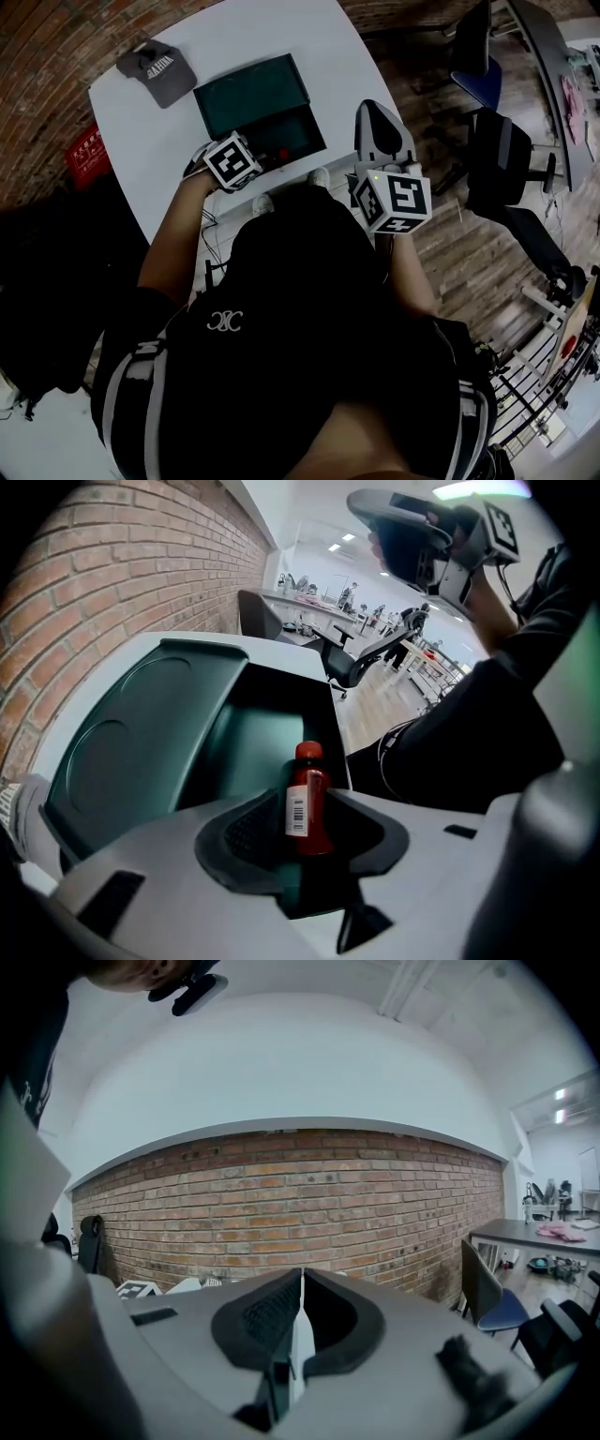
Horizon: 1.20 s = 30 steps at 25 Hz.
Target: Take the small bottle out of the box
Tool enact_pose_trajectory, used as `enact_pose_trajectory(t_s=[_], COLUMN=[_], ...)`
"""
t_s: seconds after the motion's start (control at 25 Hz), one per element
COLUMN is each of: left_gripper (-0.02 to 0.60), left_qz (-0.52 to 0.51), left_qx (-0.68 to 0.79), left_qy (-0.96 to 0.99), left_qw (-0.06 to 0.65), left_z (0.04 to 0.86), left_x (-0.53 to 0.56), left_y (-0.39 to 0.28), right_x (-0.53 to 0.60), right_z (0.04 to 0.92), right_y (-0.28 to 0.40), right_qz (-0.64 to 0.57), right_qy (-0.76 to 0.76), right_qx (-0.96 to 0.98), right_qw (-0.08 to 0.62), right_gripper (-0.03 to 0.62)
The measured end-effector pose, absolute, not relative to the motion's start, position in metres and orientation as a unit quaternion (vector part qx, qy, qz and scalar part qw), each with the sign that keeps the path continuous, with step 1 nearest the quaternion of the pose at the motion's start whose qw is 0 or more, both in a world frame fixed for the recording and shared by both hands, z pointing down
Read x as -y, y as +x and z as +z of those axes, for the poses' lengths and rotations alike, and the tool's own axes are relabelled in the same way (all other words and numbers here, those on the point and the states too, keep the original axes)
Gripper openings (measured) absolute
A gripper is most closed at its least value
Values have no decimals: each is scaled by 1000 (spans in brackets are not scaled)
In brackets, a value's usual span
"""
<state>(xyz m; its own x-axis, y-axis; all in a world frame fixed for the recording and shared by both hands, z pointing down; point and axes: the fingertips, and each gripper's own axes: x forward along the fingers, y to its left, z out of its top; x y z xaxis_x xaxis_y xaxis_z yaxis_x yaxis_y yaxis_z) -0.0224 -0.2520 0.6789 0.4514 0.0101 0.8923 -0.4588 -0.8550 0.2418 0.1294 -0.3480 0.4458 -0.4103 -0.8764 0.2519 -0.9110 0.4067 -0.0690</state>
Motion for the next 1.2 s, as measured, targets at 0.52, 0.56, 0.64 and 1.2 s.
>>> enact_pose_trajectory(t_s=[0.52,0.56,0.64,1.2], left_gripper=[222,230,230,230], left_qz=[532,533,533,614], left_qx=[93,96,105,121], left_qy=[810,810,806,761], left_qw=[229,225,236,170], left_z=[686,687,690,720], left_x=[248,249,251,253], left_y=[-6,-3,-1,-8], right_x=[342,342,342,342], right_z=[447,446,446,449], right_y=[153,155,159,160], right_qz=[125,124,123,130], right_qy=[558,559,561,561], right_qx=[818,817,816,815], right_qw=[66,65,65,73], right_gripper=[31,31,31,31])
